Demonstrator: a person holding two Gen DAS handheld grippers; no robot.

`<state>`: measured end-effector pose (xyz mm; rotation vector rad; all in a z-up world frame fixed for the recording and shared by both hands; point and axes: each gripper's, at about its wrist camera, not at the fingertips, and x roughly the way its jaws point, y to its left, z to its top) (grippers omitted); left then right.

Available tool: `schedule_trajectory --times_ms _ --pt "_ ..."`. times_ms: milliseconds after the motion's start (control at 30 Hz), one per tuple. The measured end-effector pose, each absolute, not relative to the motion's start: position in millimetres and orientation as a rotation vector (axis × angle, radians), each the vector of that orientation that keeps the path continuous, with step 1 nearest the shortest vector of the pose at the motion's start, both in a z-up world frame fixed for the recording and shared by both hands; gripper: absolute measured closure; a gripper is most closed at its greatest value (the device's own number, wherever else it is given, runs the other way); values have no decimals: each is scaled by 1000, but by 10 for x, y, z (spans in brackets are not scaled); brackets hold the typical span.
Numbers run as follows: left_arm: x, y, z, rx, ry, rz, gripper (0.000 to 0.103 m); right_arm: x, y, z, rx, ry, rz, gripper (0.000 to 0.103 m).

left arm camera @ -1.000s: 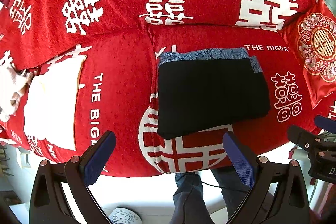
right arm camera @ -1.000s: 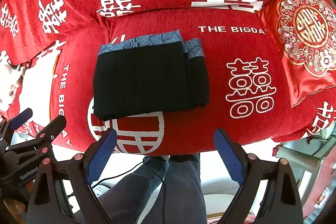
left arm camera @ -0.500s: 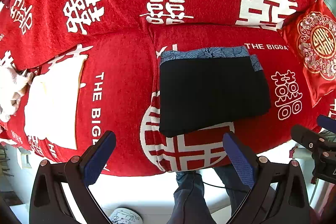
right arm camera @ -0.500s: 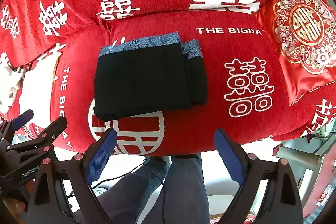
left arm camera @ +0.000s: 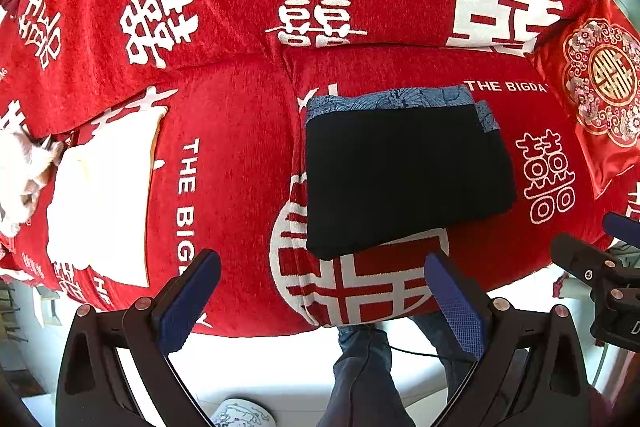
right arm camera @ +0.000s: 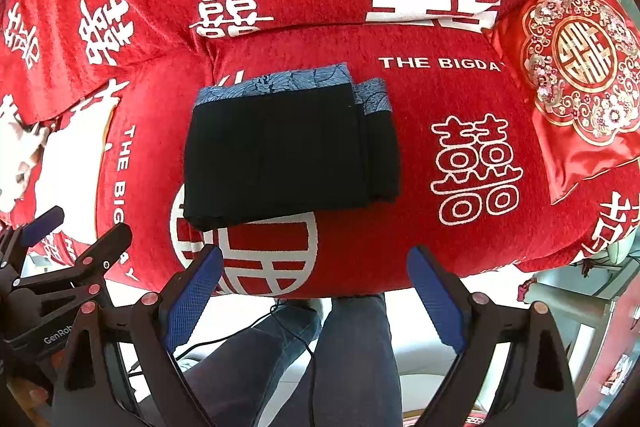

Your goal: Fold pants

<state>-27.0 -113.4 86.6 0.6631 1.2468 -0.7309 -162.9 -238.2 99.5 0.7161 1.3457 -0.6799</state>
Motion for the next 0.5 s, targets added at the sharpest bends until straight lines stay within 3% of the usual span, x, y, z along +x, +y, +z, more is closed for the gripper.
schedule_trajectory --times_ms 500 --pt "-274 -1077 877 658 1246 -744 1 -1656 -2315 1015 706 1334 -684 8"
